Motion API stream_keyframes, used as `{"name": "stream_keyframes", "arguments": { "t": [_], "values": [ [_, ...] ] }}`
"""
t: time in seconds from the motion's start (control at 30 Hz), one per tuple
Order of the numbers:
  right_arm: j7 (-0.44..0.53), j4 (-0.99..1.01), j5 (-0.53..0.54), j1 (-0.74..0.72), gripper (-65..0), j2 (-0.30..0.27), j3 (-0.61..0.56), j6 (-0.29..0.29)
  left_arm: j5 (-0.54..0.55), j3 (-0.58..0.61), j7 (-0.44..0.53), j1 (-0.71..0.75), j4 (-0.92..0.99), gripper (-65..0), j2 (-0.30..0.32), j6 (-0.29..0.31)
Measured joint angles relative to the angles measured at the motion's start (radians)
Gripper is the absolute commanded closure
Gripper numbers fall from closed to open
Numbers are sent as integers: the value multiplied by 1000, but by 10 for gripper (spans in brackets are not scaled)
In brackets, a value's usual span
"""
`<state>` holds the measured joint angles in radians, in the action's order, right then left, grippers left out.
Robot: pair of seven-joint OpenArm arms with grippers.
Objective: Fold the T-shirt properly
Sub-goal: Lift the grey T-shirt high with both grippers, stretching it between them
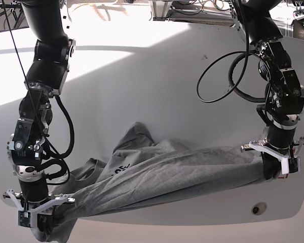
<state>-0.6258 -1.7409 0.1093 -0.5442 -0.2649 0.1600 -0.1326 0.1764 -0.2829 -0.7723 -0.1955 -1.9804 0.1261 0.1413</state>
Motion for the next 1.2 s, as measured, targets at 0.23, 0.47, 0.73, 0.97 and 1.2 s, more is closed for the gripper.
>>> {"name": "stream_keyframes", "arguments": {
  "t": [0.23, 0.47, 0.73, 0.97, 1.2],
  "values": [
    [-3, 11, 3, -126, -2, 1, -17, -3, 3, -16, -13, -125, -4, 0, 29, 3],
    [4, 84, 3, -291, -2, -21, -87, -1, 4, -11, -12, -276, -5, 0, 68, 8],
    [6, 202, 10, -449, -2, -40, -106, -9, 2, -24, -34, -407, 0, 0, 100, 5],
    [13, 267, 3, -518, -2, -42, -106, -34, 7, -24, -49, -428, 8, 0, 99, 8],
    [0, 333, 4, -573, -2, -39, -109, -38, 8, -24, -65, -463, 13, 0, 99, 9]
  ]
}}
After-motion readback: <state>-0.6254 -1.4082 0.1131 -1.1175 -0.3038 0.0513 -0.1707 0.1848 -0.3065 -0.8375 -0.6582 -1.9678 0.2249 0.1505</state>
